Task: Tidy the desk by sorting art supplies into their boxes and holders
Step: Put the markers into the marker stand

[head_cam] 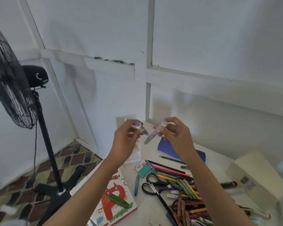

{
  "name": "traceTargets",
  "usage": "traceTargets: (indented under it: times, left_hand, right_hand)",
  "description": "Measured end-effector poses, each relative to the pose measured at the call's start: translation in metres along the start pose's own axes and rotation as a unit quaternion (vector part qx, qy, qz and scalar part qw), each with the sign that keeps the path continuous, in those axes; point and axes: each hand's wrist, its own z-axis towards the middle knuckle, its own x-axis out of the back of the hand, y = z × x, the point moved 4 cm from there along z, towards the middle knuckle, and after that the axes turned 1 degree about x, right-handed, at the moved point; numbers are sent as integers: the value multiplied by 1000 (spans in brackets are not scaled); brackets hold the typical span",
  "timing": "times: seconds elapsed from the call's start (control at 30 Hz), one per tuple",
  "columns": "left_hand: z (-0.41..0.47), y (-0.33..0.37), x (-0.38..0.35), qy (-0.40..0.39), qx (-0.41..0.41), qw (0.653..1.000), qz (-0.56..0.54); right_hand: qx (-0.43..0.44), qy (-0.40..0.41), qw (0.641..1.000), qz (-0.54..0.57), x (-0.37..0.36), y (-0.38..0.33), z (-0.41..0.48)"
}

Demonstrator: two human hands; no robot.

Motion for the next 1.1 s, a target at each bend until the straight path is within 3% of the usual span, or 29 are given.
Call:
traceTargets:
  times: [0.13, 0.27, 0.37, 0.57, 0.8, 0.97, 1.1]
  left_hand:
    - [-5, -6, 31, 83, -35, 994, 69]
    - [-7, -24, 38, 98, -51, 974, 199]
    - [-4, -33, 34, 75, -82, 921, 372]
    - [11, -42, 20, -41, -30, 862, 504]
    - [10, -63, 9, -32, -17, 841, 540]
    - [9, -70, 3, 11, -77, 858, 508]
    - [7, -72, 4, 25, -73, 862, 501]
  right_hand:
    - [84, -44, 991, -94, -34, -6, 10]
    - [121, -107, 972, -172, -59, 7, 12]
    - [100, -131, 964, -210, -69, 26, 15]
    - [68, -167, 916, -358, -79, 46, 29]
    - [27, -196, 884, -423, -86, 62, 41]
    - [44, -189, 867, -459, -87, 65, 36]
    - [40, -201, 849, -487, -85, 65, 31]
